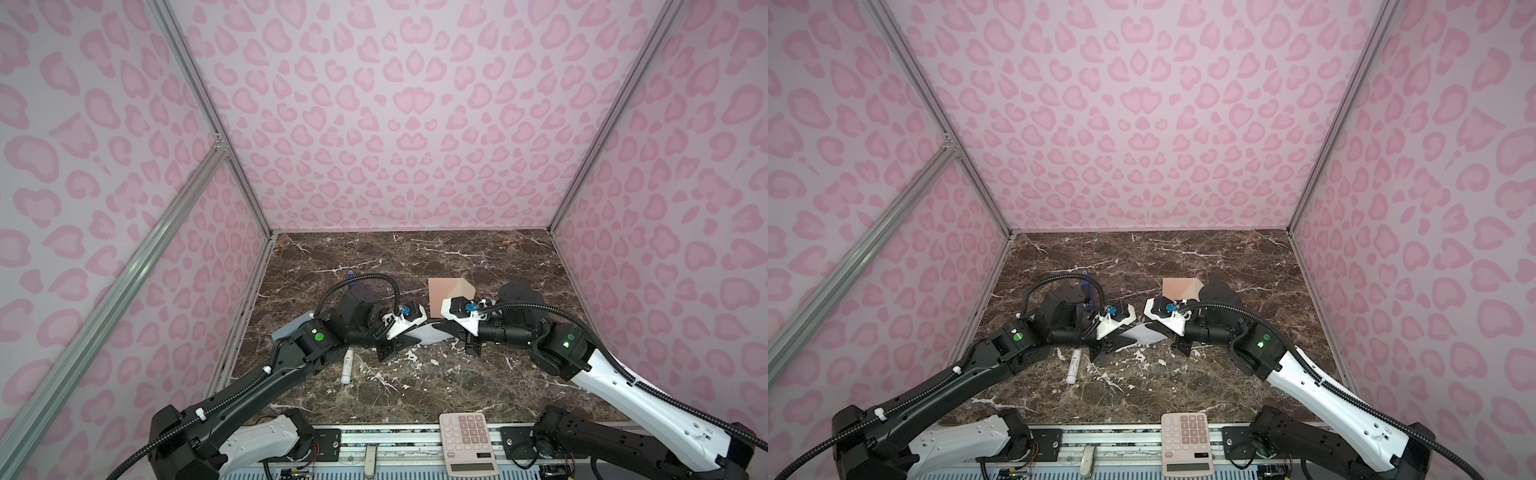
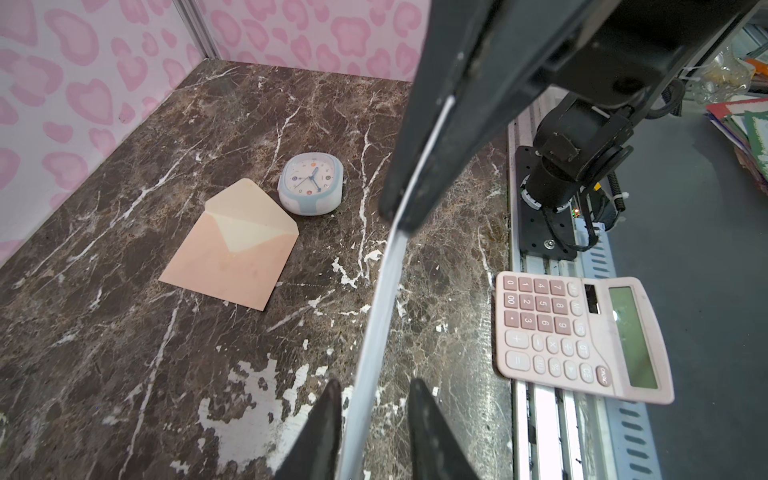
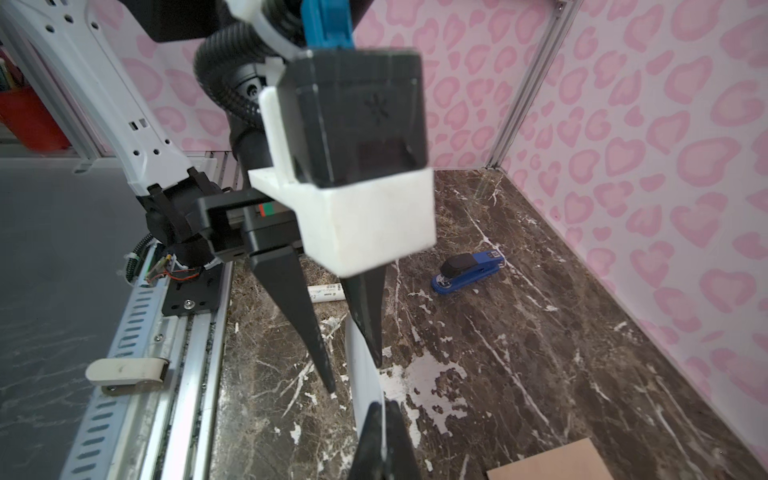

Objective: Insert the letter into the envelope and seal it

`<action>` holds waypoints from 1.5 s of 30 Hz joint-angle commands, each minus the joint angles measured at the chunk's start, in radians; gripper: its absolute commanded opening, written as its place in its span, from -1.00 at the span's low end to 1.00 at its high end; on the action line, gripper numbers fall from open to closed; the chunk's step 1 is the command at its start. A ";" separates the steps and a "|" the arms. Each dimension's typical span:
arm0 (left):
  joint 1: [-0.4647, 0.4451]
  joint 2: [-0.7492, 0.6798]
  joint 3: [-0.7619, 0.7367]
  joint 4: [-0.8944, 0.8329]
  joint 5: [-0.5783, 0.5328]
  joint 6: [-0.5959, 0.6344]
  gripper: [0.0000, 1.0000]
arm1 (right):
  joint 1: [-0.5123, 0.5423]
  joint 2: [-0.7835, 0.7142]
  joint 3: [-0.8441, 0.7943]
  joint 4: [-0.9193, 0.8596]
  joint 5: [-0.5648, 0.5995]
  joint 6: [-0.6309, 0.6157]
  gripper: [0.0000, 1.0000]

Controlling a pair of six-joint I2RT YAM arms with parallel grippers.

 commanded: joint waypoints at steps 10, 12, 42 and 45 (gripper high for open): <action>0.005 0.002 -0.009 0.022 0.049 -0.008 -0.91 | 0.001 0.000 0.009 -0.001 -0.010 0.003 -1.00; 0.007 -0.001 -0.011 0.018 0.054 -0.008 -0.92 | -0.002 -0.005 0.006 0.001 -0.008 0.003 -1.00; 0.155 -0.011 -0.016 0.168 -0.184 -0.472 -0.91 | -0.156 -0.090 -0.271 0.446 0.075 0.366 0.24; 0.164 0.008 -0.013 0.166 -0.217 -0.526 -0.92 | -0.155 -0.085 -0.281 0.462 0.097 0.398 0.24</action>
